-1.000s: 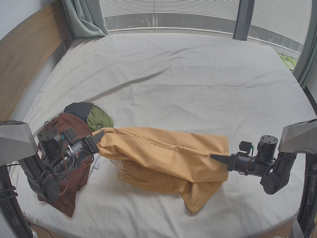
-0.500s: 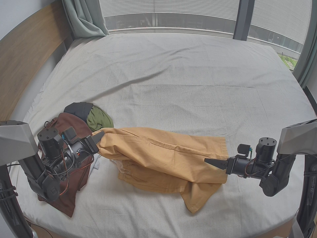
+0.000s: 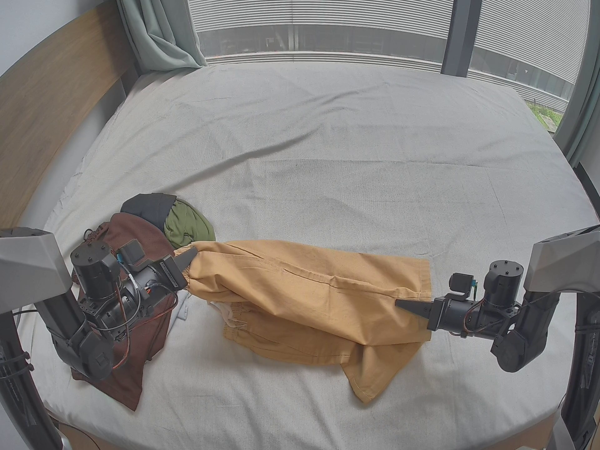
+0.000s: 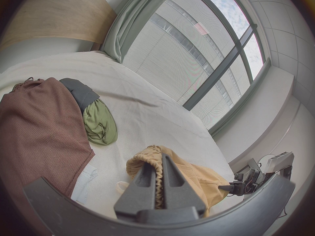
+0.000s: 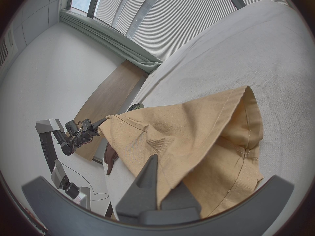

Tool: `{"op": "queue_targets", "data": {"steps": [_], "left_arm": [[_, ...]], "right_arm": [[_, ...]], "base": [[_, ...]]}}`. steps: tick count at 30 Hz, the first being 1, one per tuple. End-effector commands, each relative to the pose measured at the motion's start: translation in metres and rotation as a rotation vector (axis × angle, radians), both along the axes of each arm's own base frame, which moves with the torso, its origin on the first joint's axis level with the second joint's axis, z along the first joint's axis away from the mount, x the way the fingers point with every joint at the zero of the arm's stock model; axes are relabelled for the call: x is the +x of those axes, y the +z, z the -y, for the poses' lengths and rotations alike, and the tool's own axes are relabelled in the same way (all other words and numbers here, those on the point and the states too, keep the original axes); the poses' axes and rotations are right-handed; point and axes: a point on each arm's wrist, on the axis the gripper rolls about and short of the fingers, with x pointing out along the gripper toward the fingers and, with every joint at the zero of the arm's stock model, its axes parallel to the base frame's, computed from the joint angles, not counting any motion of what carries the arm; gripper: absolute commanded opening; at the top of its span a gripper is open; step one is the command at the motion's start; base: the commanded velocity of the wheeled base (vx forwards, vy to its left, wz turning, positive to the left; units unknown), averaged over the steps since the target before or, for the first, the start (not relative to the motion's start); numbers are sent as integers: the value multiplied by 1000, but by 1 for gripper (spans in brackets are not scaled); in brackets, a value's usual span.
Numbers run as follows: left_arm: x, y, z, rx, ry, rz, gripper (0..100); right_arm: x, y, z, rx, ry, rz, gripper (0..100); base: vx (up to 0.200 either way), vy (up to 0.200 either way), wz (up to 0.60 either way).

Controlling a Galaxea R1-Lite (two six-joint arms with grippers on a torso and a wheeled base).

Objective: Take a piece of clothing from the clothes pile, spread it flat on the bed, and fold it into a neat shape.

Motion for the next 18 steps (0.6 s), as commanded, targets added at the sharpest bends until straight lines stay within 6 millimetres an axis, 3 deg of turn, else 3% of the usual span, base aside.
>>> {"op": "queue_targets", "data": {"steps": [1, 12, 18], "left_arm": [[0, 2, 0, -2, 0, 9, 0], [-2, 4, 2, -1, -8, 13, 0], [-2, 8, 2, -6, -9, 29, 0]], "right_arm": [[0, 2, -1, 1, 1, 7, 0], [-2, 5, 1, -31, 3, 50, 0], [-10, 20, 3, -34, 5, 91, 0]], "base": [[0, 0, 0], [0, 0, 0], [0, 0, 0]]}}
